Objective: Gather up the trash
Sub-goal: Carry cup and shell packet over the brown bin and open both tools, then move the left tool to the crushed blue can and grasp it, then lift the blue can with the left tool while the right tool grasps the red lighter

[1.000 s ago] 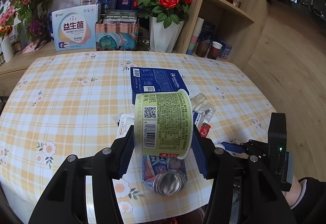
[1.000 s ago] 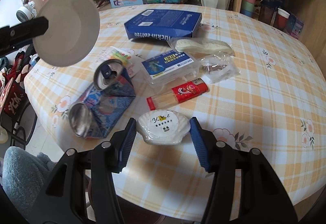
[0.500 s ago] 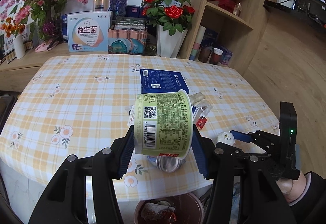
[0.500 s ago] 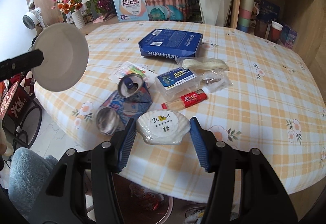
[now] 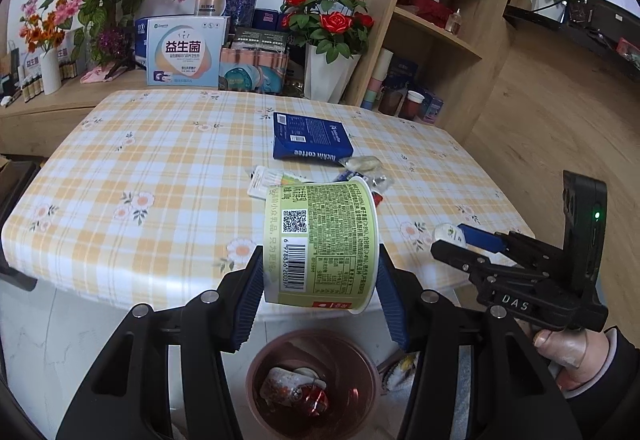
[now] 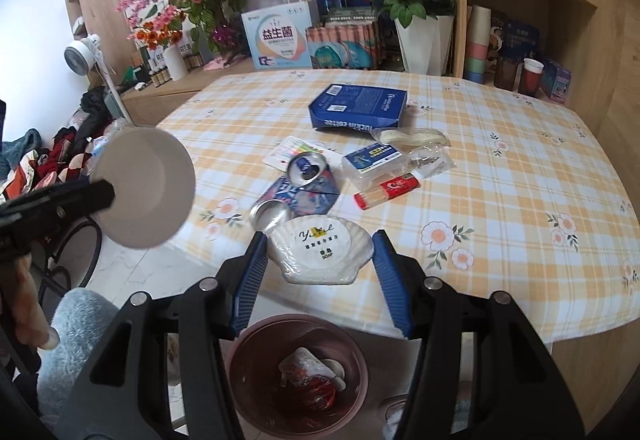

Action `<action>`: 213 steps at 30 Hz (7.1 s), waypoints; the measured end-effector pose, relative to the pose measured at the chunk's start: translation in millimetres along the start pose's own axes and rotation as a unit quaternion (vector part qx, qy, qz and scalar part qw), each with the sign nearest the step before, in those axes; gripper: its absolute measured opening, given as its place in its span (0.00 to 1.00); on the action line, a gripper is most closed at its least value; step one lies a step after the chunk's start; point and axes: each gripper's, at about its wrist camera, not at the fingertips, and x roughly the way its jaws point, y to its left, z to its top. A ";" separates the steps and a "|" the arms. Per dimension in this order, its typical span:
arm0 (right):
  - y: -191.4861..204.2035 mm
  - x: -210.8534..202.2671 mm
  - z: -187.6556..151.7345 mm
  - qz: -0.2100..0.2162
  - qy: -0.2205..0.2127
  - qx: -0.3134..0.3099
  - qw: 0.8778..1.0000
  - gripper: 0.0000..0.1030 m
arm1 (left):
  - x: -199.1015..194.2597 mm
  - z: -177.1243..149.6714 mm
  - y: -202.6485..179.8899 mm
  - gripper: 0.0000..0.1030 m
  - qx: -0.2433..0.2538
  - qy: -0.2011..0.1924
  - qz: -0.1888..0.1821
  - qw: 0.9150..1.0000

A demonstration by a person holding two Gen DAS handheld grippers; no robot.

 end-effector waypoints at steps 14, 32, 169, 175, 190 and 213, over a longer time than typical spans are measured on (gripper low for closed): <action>21.6 -52.4 -23.6 0.004 -0.030 -0.008 1.000 0.54 | -28.3 -63.6 -7.4 0.50 -0.017 0.026 -0.018 0.999; 7.1 -43.8 -36.2 0.009 -0.021 0.015 1.000 0.54 | 25.6 -77.7 -28.1 0.50 0.009 0.092 -0.054 0.994; -100.6 73.4 -4.3 -0.069 -0.010 0.066 0.995 0.94 | 183.1 -22.3 30.3 0.58 -0.143 0.062 0.163 0.974; -83.5 111.3 15.4 -0.048 0.021 0.047 0.998 0.94 | 152.4 -20.7 59.6 0.57 -0.168 0.026 0.169 0.971; -70.1 189.1 41.1 -0.095 0.112 0.019 0.989 0.60 | 132.7 -14.0 94.5 0.55 -0.196 0.001 0.133 0.972; -105.0 181.2 44.3 -0.122 0.110 0.043 0.986 0.46 | 150.7 -23.2 118.2 0.62 -0.147 0.042 0.185 0.971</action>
